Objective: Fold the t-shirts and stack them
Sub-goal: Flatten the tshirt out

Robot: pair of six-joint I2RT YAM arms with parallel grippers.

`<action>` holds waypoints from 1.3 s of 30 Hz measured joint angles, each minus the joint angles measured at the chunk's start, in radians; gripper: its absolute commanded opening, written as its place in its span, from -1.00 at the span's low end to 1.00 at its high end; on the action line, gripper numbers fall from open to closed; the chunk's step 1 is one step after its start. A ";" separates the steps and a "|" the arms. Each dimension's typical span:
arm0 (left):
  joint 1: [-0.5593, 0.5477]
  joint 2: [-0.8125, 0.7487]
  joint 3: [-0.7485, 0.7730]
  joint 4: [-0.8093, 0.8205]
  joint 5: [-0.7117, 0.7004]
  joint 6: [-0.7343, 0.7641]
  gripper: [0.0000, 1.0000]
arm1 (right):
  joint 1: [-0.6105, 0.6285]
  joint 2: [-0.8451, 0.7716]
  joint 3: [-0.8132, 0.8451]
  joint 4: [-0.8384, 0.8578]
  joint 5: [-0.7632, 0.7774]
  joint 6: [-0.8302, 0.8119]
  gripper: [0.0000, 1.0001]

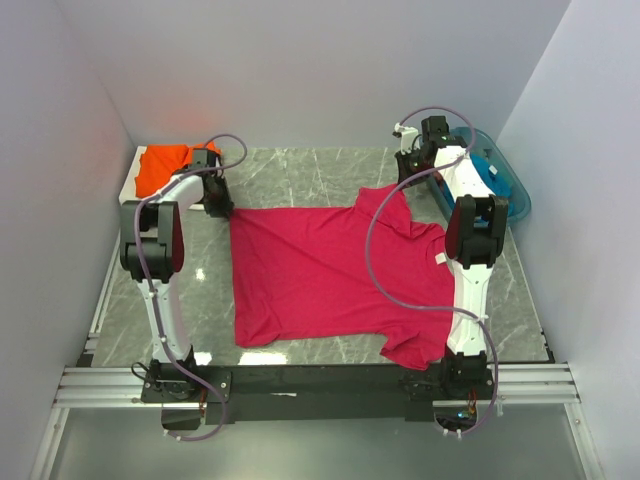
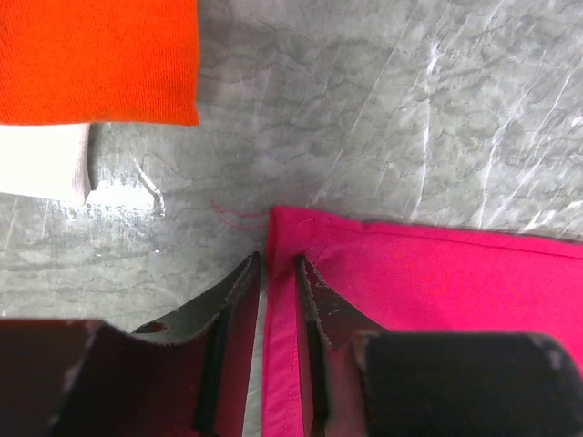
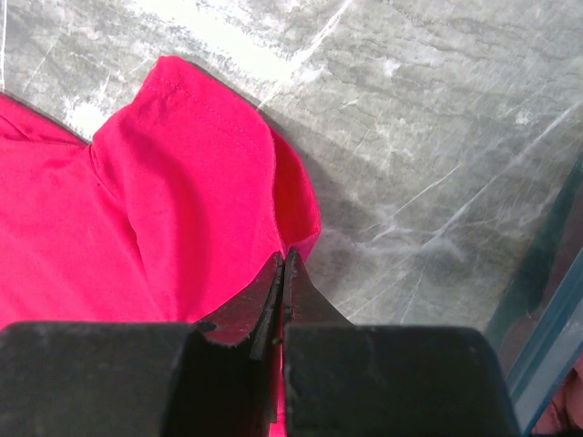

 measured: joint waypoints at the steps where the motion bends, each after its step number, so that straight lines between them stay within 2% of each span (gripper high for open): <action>1: -0.001 0.000 0.000 0.000 -0.001 0.002 -0.42 | 0.000 0.000 0.000 -0.001 0.000 0.000 -1.00; 10: -0.010 0.043 0.071 -0.049 0.012 0.023 -0.31 | 0.000 0.000 0.000 -0.005 0.000 0.000 -1.00; 16: -0.027 0.050 0.088 -0.068 -0.024 0.029 -0.33 | 0.000 0.000 0.000 -0.005 -0.005 0.000 -1.00; 20: -0.041 0.050 0.090 -0.072 -0.062 0.035 -0.45 | -0.002 0.000 0.000 -0.005 -0.008 0.001 -1.00; 22: -0.045 0.053 0.094 -0.077 -0.072 0.035 -0.57 | -0.003 0.000 0.000 -0.006 -0.011 0.001 -1.00; 27: -0.061 0.063 0.108 -0.089 -0.106 0.036 -0.67 | -0.005 0.000 0.000 -0.008 -0.019 0.003 -1.00; 30: -0.076 0.064 0.112 -0.090 -0.134 0.034 -0.96 | -0.005 0.000 0.000 -0.010 -0.022 0.004 -1.00; 31: -0.082 0.066 0.115 -0.092 -0.144 0.035 -0.99 | -0.005 0.000 0.000 -0.011 -0.023 0.004 -1.00; 36: -0.094 0.065 0.115 -0.090 -0.166 0.036 -0.99 | -0.005 0.000 0.000 -0.013 -0.024 0.004 -1.00; 39: -0.094 0.029 0.061 -0.045 -0.140 0.036 -0.99 | -0.006 -0.003 -0.001 -0.014 -0.027 0.004 -1.00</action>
